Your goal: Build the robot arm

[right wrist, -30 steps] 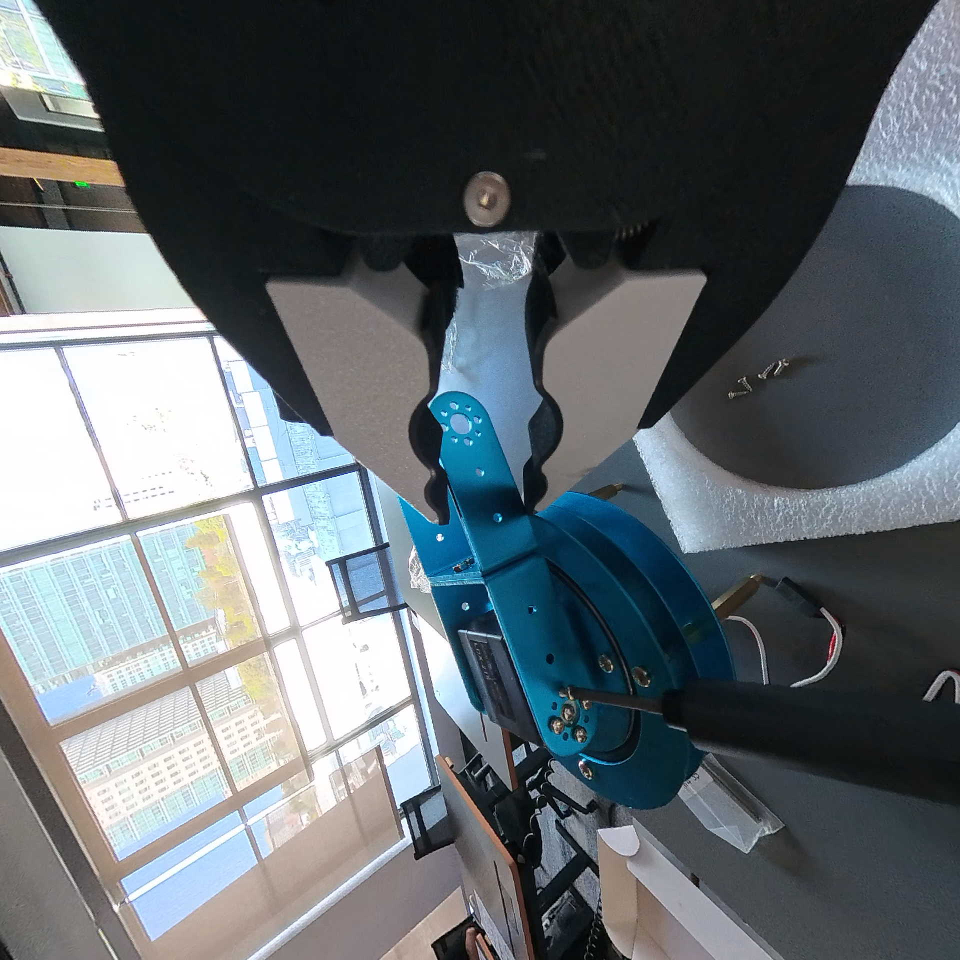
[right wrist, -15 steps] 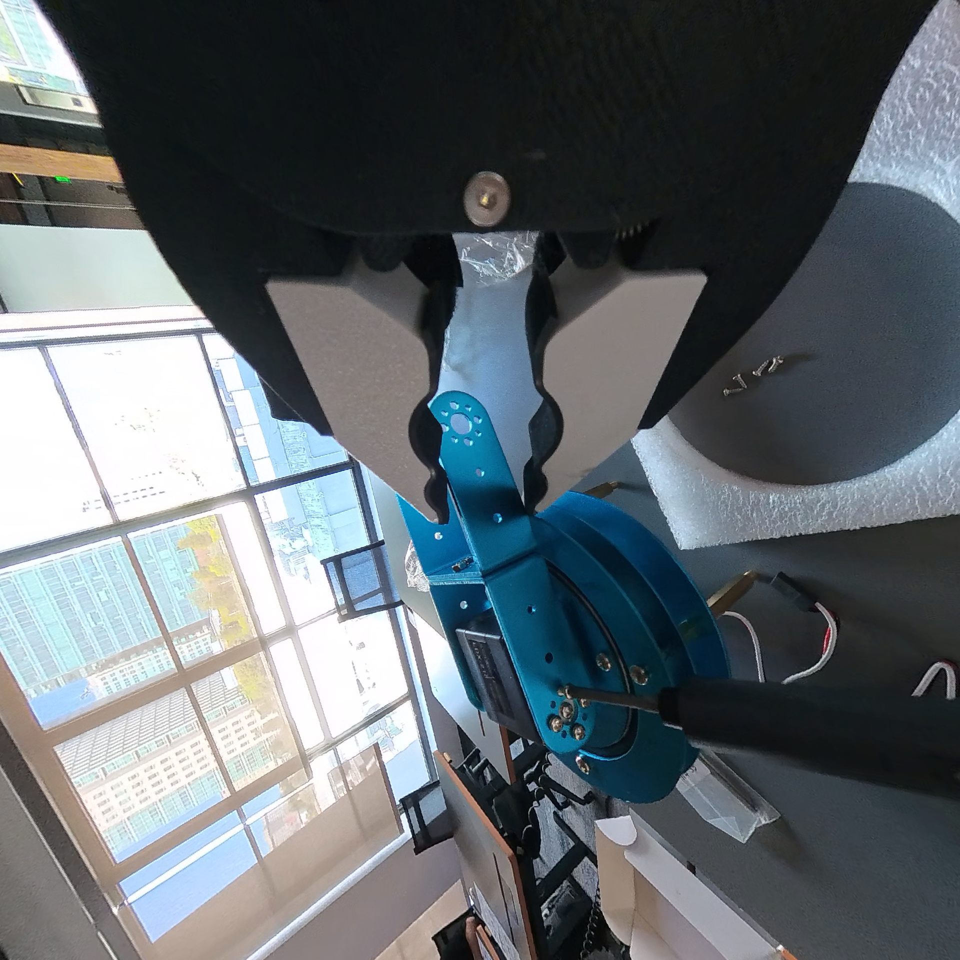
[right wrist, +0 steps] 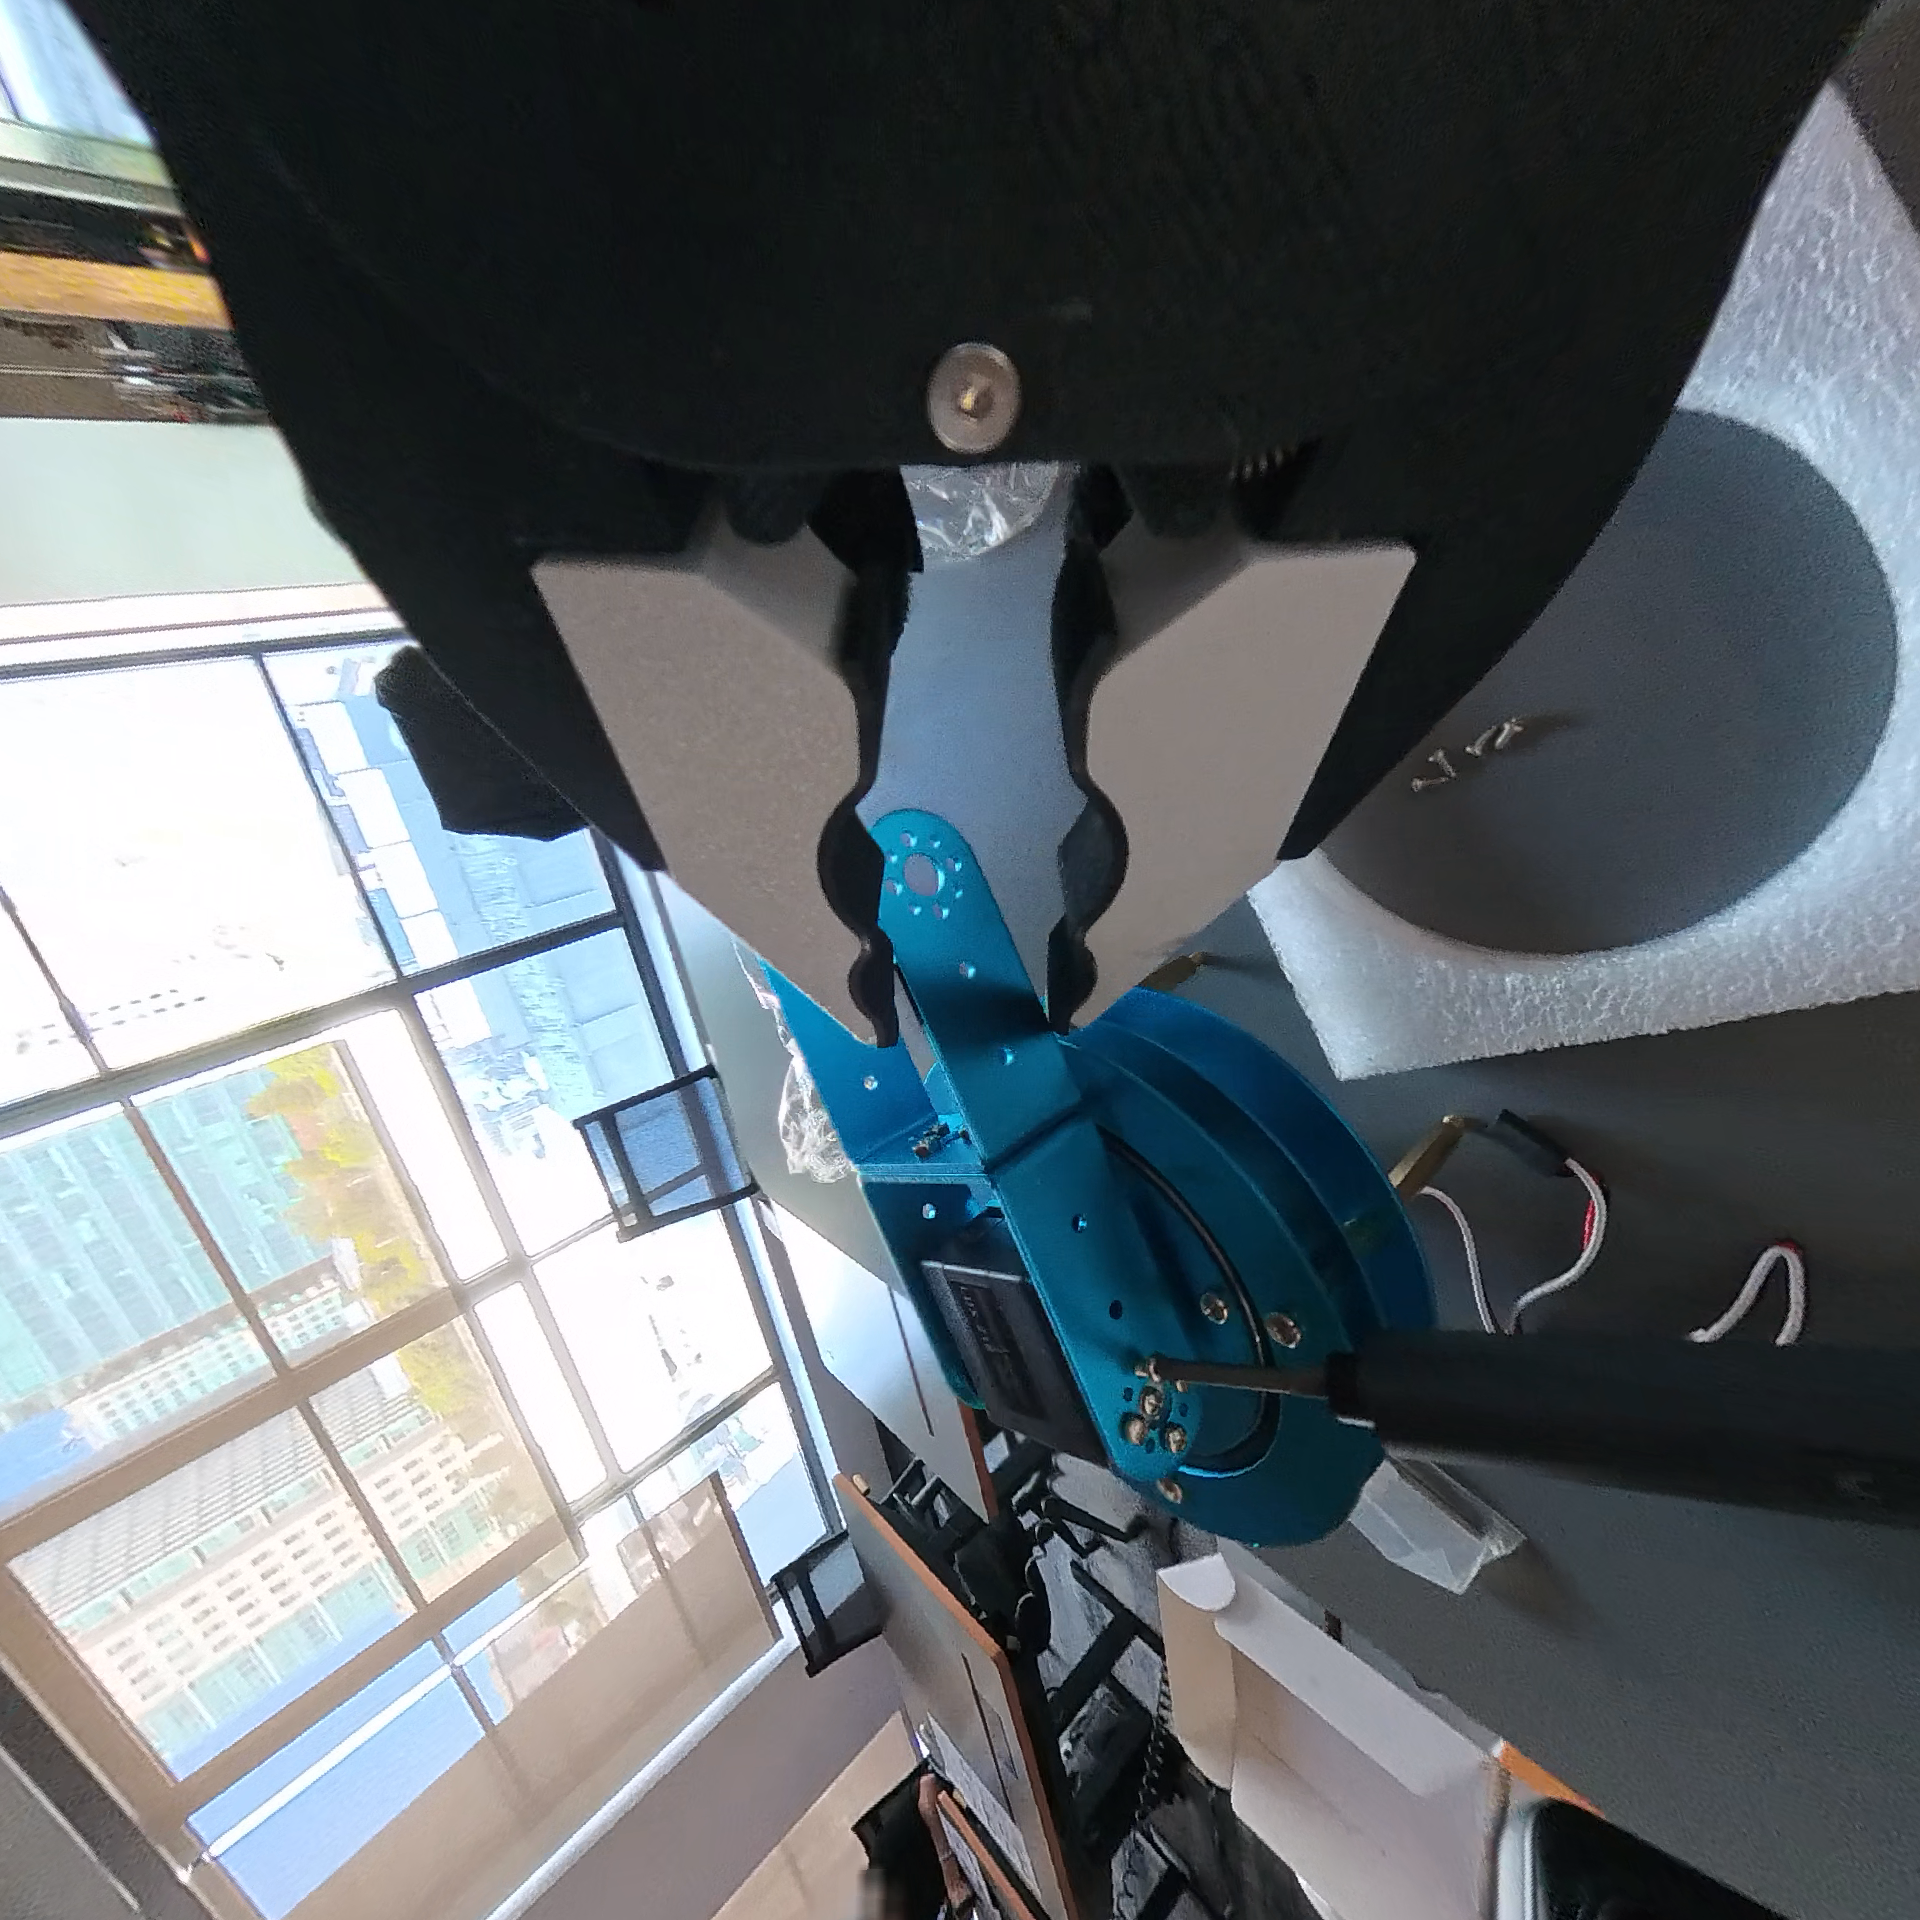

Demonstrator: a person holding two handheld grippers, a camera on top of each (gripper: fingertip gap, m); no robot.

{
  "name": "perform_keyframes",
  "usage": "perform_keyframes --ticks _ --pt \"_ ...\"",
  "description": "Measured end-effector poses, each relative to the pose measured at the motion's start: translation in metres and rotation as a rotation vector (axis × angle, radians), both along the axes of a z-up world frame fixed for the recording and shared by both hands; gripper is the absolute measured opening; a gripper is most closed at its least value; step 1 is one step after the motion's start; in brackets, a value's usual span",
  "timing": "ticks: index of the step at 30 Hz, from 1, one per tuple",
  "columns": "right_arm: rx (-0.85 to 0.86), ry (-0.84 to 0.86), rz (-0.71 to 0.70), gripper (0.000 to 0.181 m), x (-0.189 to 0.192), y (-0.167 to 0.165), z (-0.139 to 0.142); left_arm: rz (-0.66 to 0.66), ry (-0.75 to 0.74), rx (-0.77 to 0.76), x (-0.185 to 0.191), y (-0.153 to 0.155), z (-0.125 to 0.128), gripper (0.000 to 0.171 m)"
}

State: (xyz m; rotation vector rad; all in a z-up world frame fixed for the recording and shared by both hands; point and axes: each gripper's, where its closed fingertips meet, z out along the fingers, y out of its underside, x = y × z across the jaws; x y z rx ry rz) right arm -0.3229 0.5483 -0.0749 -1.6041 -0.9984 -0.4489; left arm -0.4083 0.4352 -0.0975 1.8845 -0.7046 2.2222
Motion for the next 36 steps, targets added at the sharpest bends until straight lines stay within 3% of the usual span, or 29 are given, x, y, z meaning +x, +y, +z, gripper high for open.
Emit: perform_keyframes --ticks 7,13,17,20,24,28,36 --pt "-0.057 0.254 0.056 0.027 -0.003 -0.021 0.025 0.011 -0.001 -0.003 0.000 0.002 -0.001 0.016" --pt "-0.525 0.929 0.169 0.027 -0.046 -0.047 0.015 0.017 0.007 0.007 0.002 0.002 -0.001 0.016" --pt "-0.833 1.239 0.178 0.035 -0.070 -0.057 0.001 0.027 0.006 0.005 0.002 0.003 0.000 0.016" --pt "-0.973 1.446 0.192 0.035 -0.084 -0.060 -0.006 0.034 0.005 0.005 0.002 0.005 0.000 0.016" --pt "-1.003 1.480 0.171 0.037 -0.092 -0.054 -0.019 0.037 0.001 -0.003 0.001 0.005 0.001 0.016" --pt "-1.047 1.610 0.217 0.029 -0.097 -0.050 -0.016 0.038 0.002 -0.003 0.001 0.006 0.001 0.016" --pt "-1.114 1.681 0.307 0.019 -0.102 -0.052 -0.014 0.038 -0.011 -0.034 0.002 0.005 0.004 0.016"
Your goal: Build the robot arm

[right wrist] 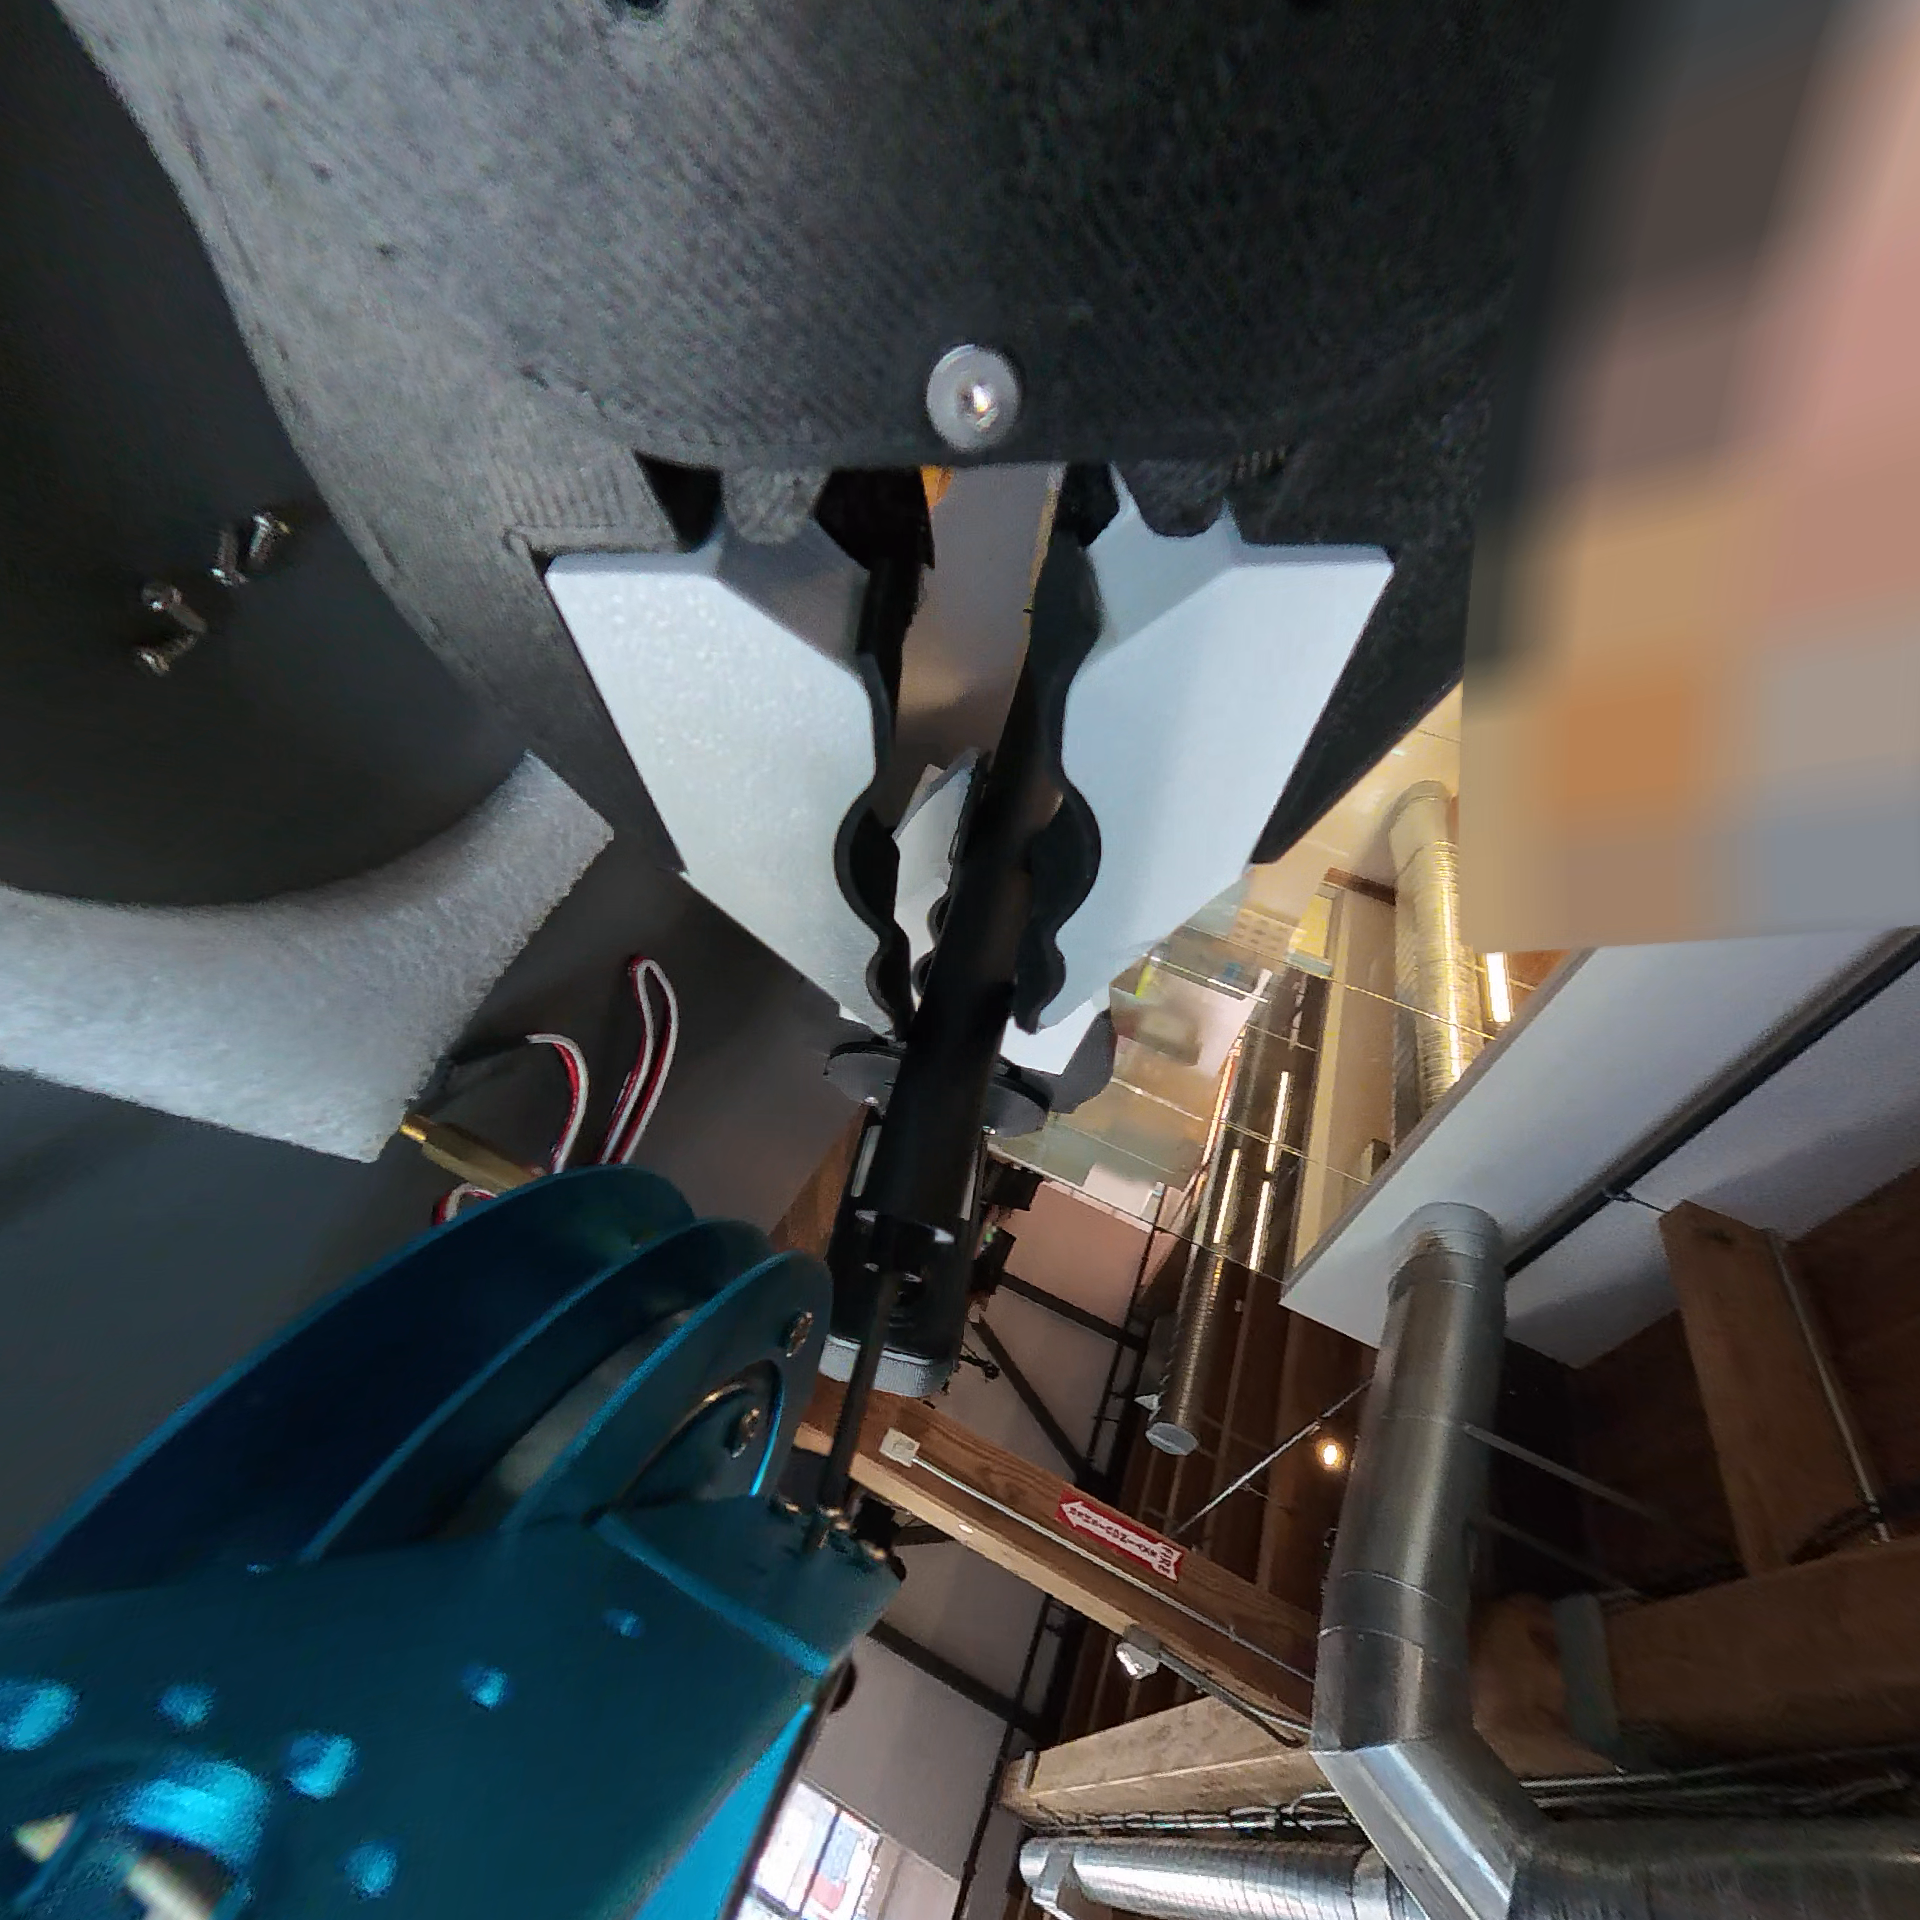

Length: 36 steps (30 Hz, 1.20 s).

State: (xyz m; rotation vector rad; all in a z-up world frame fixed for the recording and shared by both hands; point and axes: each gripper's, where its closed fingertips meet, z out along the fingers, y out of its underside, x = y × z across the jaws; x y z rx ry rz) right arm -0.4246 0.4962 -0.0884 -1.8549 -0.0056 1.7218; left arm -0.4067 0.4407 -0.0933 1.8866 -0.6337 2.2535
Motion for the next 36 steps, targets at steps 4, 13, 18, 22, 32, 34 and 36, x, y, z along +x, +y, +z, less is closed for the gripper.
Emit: perform_keyframes --ticks 4,13,18,22,32,34,36 --pt "-0.020 0.041 0.016 0.019 -0.0017 -0.0011 0.0013 0.001 0.008 -0.006 0.0002 0.0003 0.0014 0.016" --pt "-0.038 0.103 0.028 0.025 -0.0022 -0.0006 0.0065 0.000 0.007 -0.038 -0.0002 0.0025 0.0047 0.016" --pt "-0.054 0.091 0.021 0.019 -0.0039 0.0014 0.0036 0.007 0.023 -0.032 -0.0025 0.0042 0.0041 0.016" --pt "-0.049 0.083 0.011 0.018 -0.0051 0.0026 0.0040 0.008 0.010 -0.054 -0.0037 0.0058 0.0062 0.016" --pt "-0.075 0.118 -0.012 0.017 -0.0036 0.0044 0.0046 0.006 0.009 -0.066 -0.0017 0.0078 0.0072 0.016" --pt "-0.079 0.126 -0.016 0.018 -0.0038 0.0052 0.0051 0.007 0.010 -0.068 -0.0020 0.0086 0.0079 0.016" --pt "-0.083 0.137 -0.024 0.018 -0.0043 0.0062 0.0056 0.009 0.009 -0.073 -0.0027 0.0097 0.0085 0.016"
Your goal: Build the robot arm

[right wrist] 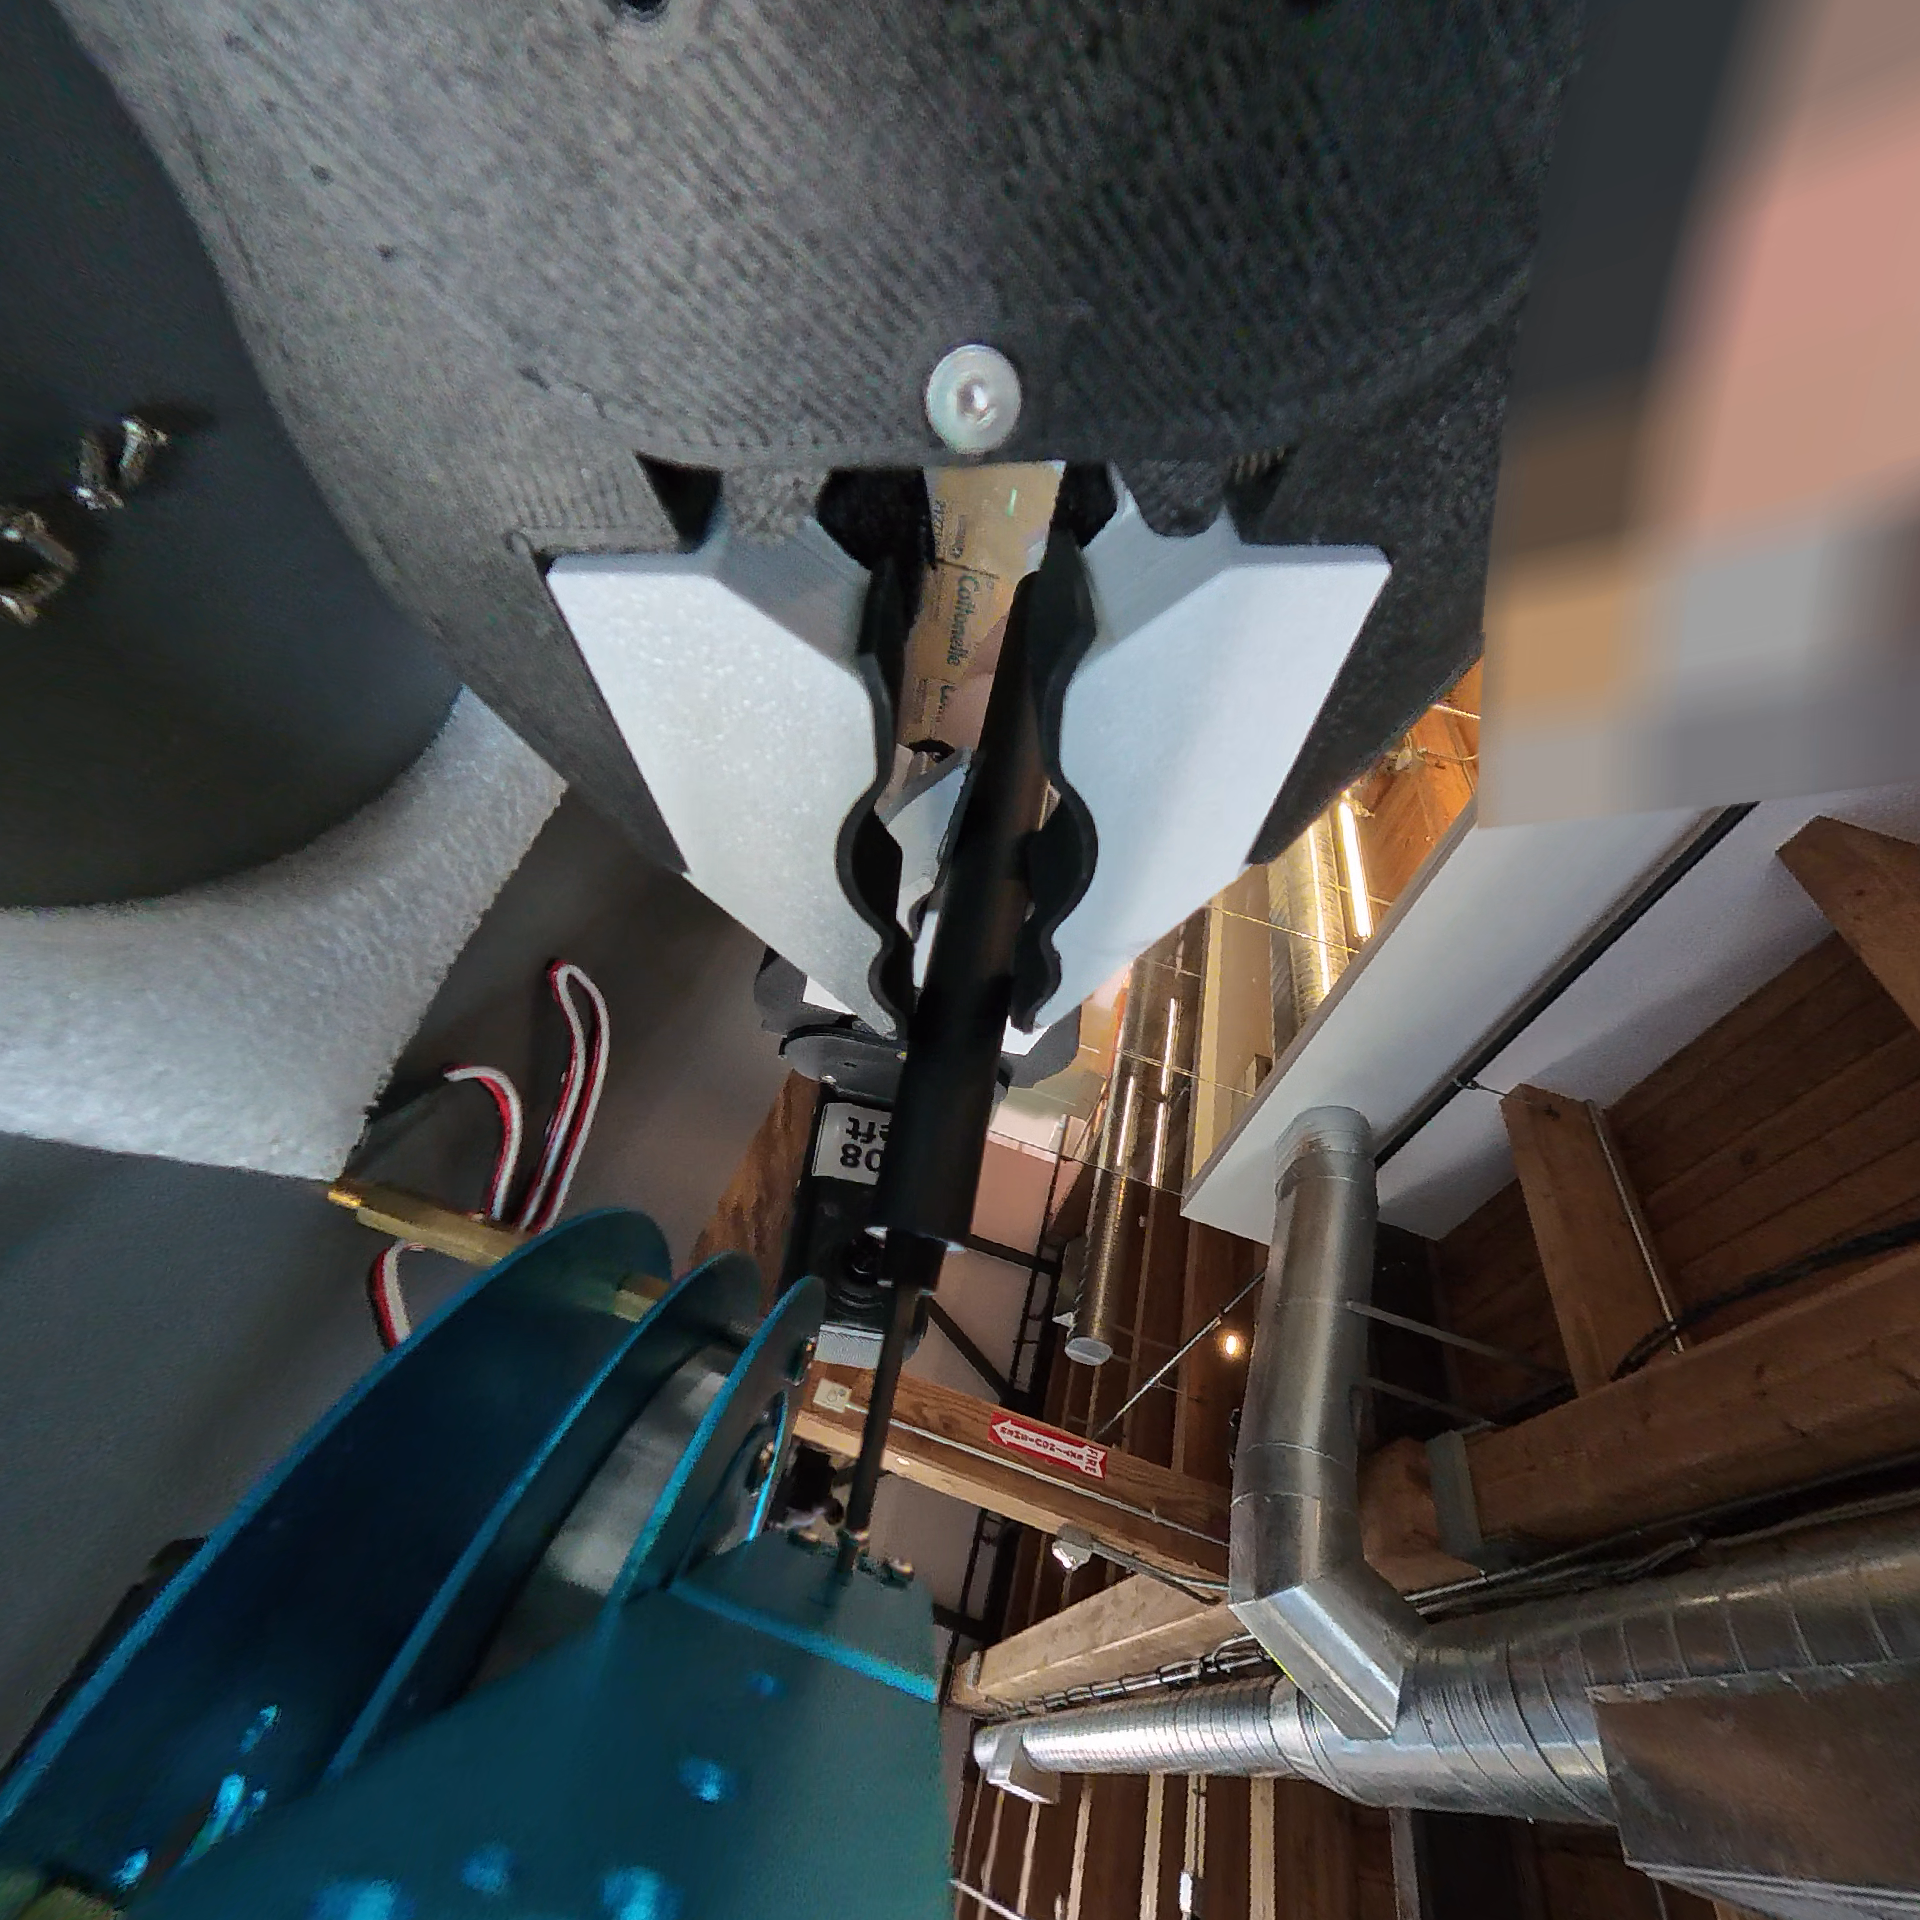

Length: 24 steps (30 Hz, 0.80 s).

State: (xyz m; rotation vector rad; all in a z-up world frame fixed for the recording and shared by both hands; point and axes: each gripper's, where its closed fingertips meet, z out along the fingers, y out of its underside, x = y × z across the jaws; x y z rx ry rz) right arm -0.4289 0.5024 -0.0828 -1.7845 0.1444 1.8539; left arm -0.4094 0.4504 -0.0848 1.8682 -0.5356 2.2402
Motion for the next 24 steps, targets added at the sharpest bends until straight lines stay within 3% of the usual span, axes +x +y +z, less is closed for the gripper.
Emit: perform_keyframes --ticks 5,11,24 --pt "-0.008 0.042 -0.004 0.026 -0.0007 0.0009 0.0043 0.002 0.001 -0.006 -0.0018 0.0019 0.0002 0.016" --pt "-0.011 0.009 -0.021 0.018 -0.0009 0.0032 0.0005 0.000 -0.005 -0.017 -0.0014 0.0030 0.0010 0.016" --pt "-0.013 -0.003 -0.028 0.018 -0.0016 0.0048 0.0002 -0.001 -0.002 -0.016 -0.0025 0.0052 0.0007 0.016"
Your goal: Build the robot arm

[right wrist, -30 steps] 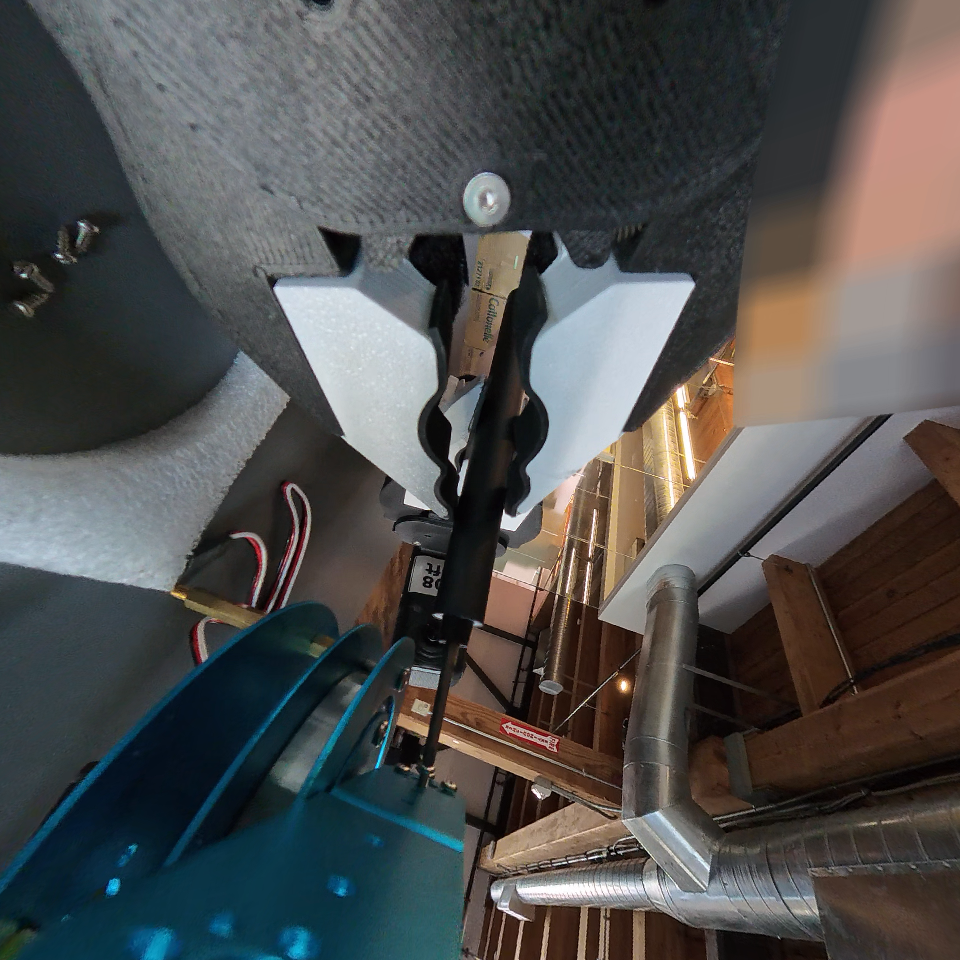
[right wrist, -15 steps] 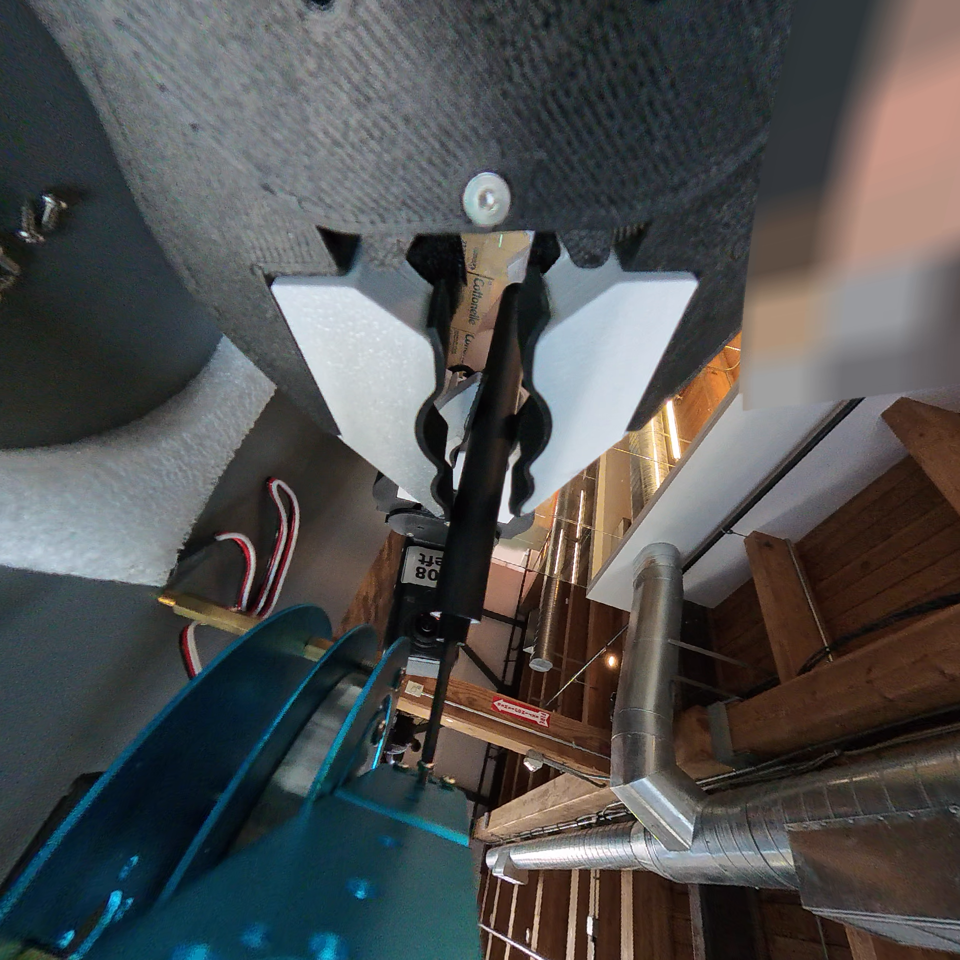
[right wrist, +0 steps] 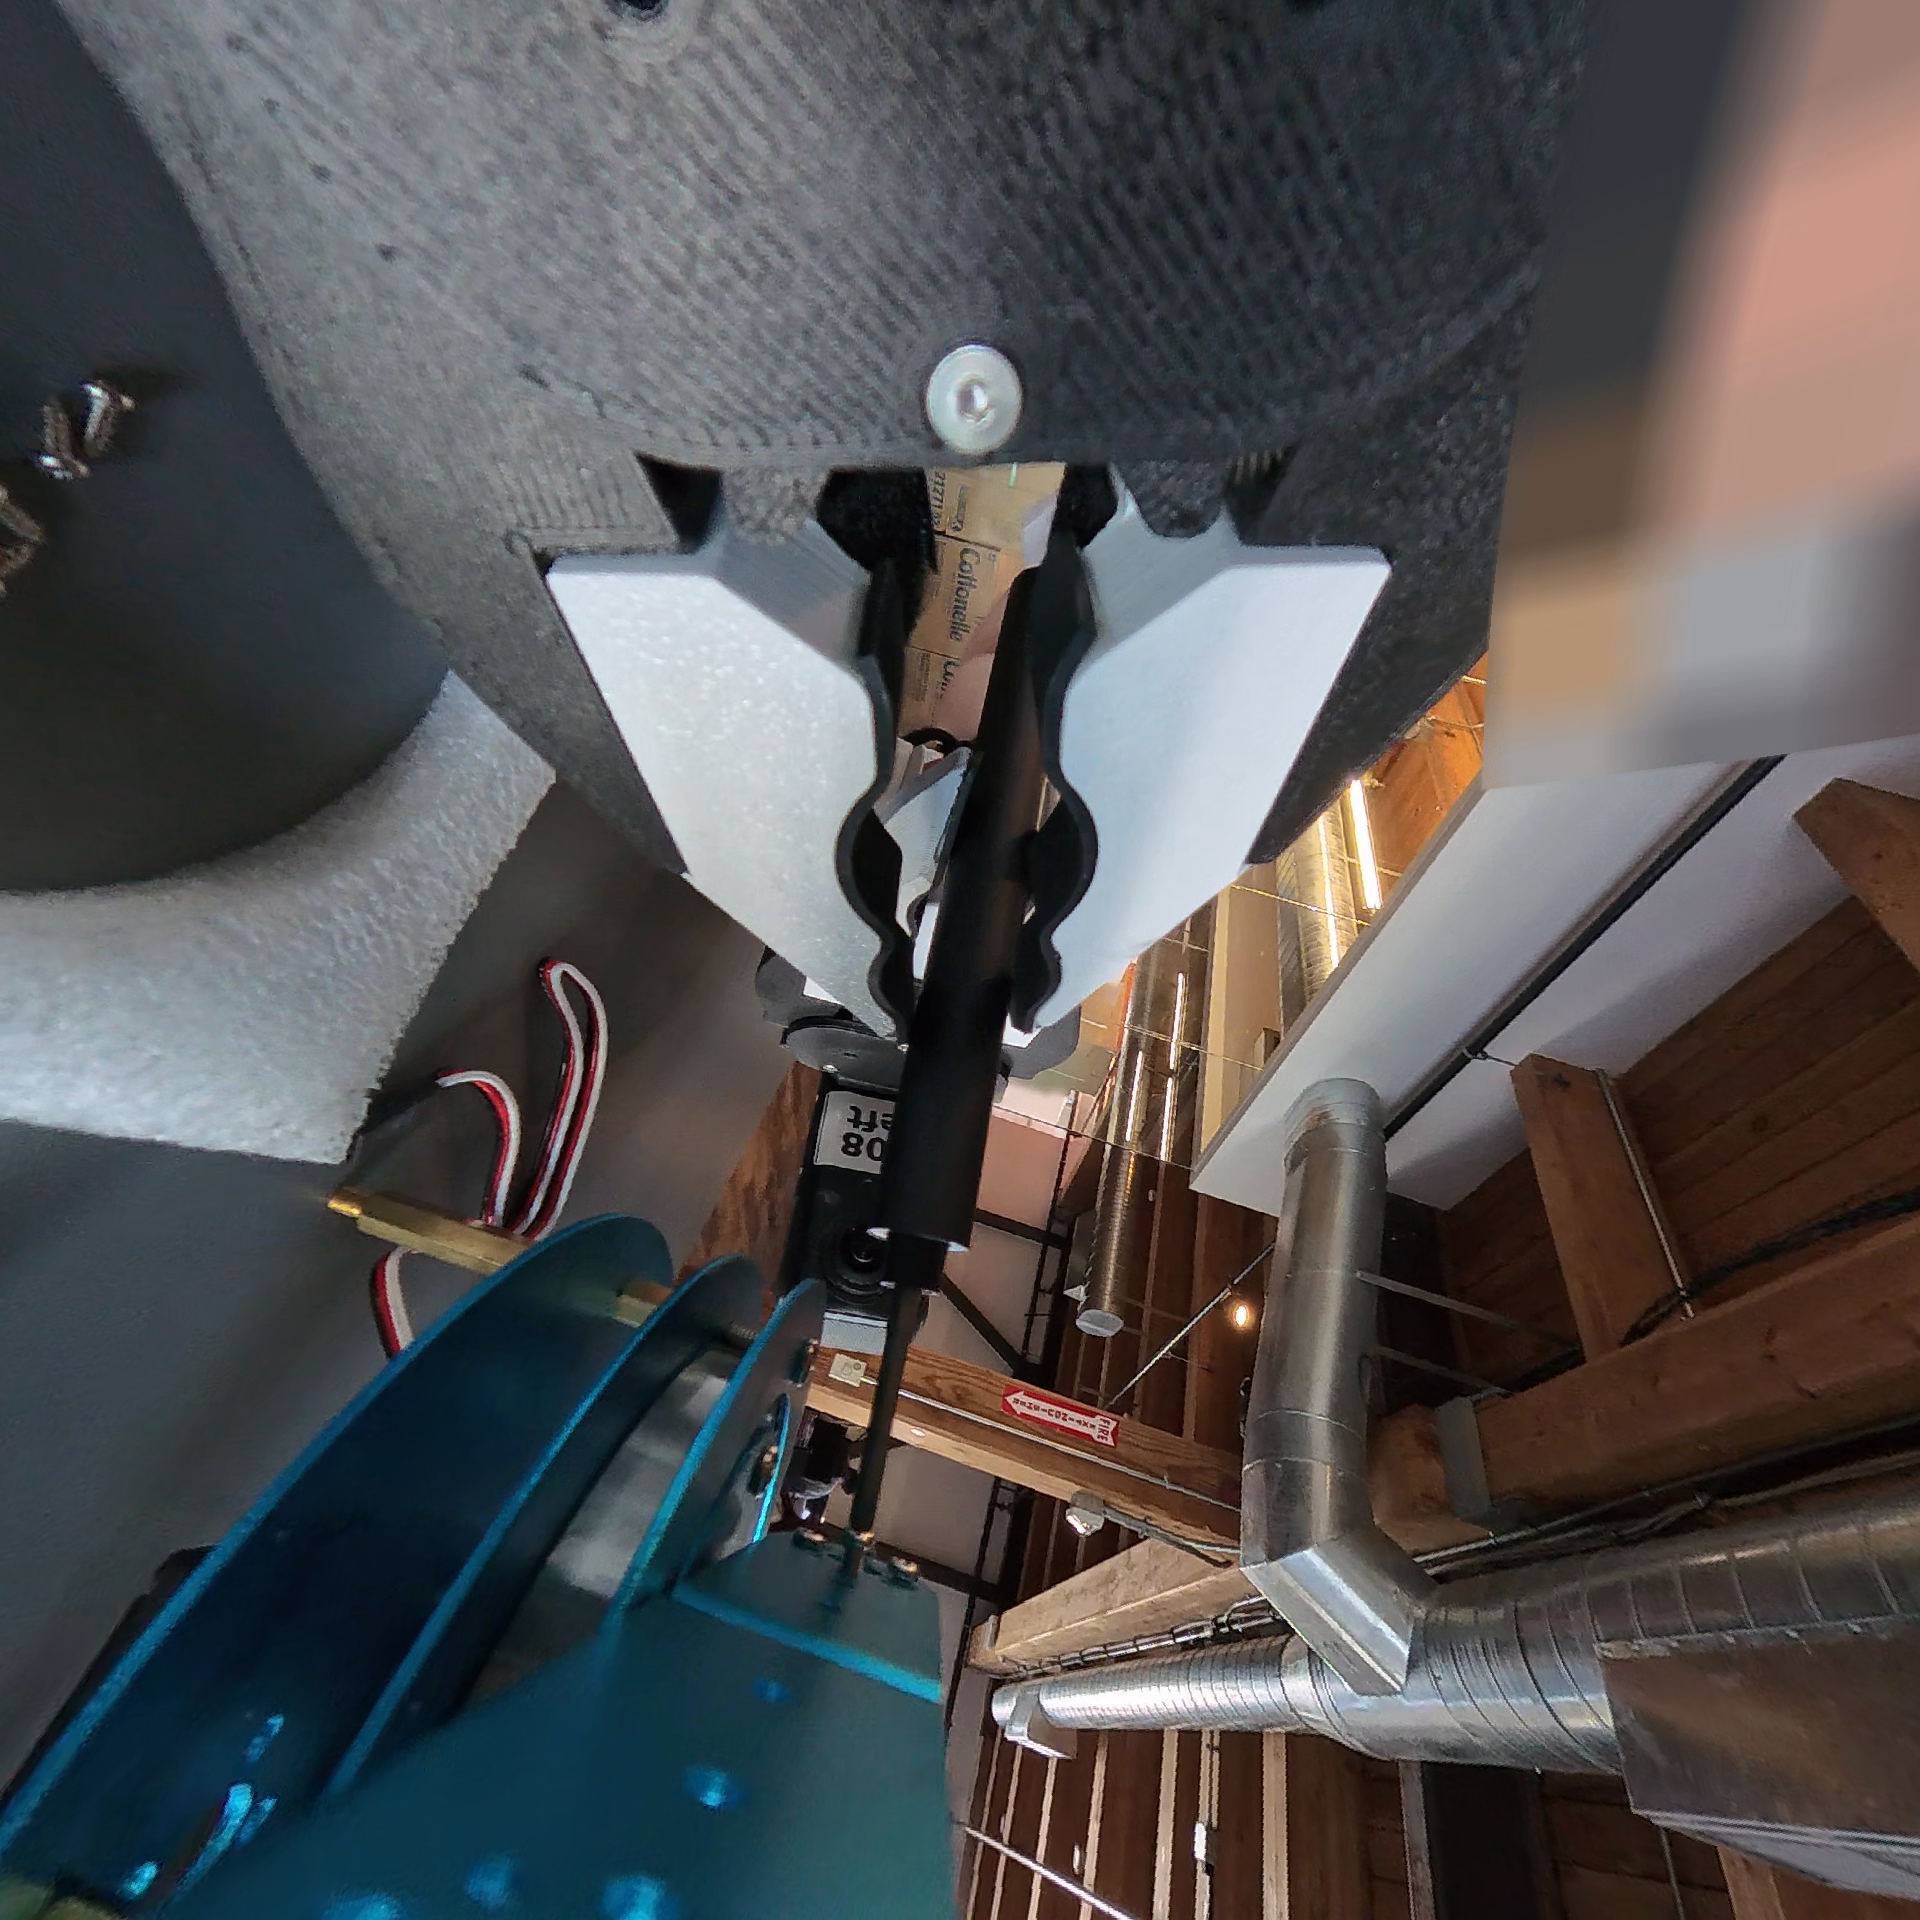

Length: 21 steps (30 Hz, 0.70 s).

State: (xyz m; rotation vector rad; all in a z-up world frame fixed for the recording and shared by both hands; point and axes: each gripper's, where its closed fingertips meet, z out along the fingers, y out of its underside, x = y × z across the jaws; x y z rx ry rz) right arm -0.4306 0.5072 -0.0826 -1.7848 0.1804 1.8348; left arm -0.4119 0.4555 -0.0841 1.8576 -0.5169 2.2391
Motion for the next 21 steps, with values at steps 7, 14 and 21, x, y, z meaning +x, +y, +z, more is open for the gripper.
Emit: perform_keyframes --ticks 7,14,21 --pt "-0.007 0.026 0.004 0.025 0.0003 0.0005 0.0029 0.000 0.005 -0.004 0.0001 0.0014 -0.0007 0.016" --pt "-0.013 -0.003 -0.005 0.018 0.0001 0.0017 -0.0009 0.000 0.005 -0.007 0.0008 0.0016 -0.0008 0.016" --pt "-0.020 -0.003 -0.007 0.017 0.0002 0.0025 -0.0014 -0.001 0.010 -0.003 0.0008 0.0022 -0.0017 0.016"
